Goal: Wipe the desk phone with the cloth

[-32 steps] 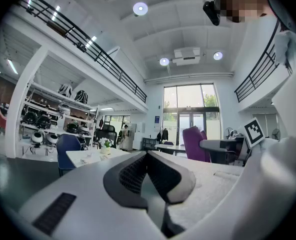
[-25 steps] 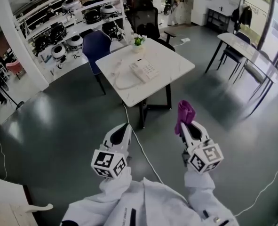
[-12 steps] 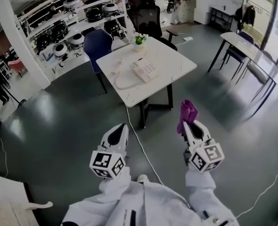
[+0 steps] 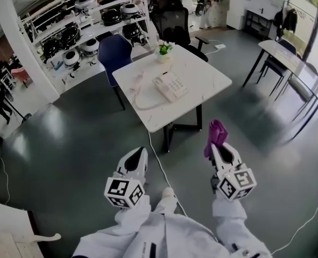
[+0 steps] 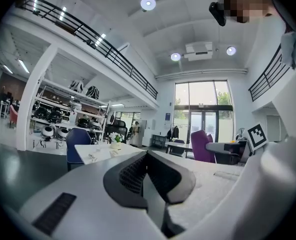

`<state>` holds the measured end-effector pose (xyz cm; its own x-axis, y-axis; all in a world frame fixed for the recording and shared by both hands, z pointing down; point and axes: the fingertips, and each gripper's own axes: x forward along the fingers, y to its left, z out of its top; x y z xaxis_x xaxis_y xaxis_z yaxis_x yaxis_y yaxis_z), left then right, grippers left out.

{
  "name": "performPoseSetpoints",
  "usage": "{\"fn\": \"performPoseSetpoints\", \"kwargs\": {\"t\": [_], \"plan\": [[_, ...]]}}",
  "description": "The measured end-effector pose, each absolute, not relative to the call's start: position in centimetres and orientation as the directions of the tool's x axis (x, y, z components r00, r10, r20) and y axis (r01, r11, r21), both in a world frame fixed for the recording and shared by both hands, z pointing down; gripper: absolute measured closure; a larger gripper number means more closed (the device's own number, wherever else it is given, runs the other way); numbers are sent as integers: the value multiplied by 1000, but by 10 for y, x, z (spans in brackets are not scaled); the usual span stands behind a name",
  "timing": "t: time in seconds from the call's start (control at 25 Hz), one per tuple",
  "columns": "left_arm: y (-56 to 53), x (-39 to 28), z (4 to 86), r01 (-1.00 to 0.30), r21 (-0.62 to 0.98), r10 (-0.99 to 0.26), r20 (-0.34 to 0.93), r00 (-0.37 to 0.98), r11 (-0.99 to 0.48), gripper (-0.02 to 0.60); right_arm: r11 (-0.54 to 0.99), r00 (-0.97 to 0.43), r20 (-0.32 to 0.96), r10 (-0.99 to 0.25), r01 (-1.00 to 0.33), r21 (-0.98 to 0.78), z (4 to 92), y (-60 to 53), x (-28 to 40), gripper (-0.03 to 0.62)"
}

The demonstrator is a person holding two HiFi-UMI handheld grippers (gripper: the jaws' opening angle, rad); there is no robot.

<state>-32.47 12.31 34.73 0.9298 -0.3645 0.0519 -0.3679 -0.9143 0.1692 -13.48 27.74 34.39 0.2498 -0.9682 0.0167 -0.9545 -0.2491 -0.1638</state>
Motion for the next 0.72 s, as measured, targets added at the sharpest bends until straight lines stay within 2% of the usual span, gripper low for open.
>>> {"fn": "performPoseSetpoints", "kwargs": {"t": [0.72], "plan": [[0,-216,360,-295,204,-293,38,955,-934,584,-244,242,37,-970,-952,-182,362,144,-57,557]]}}
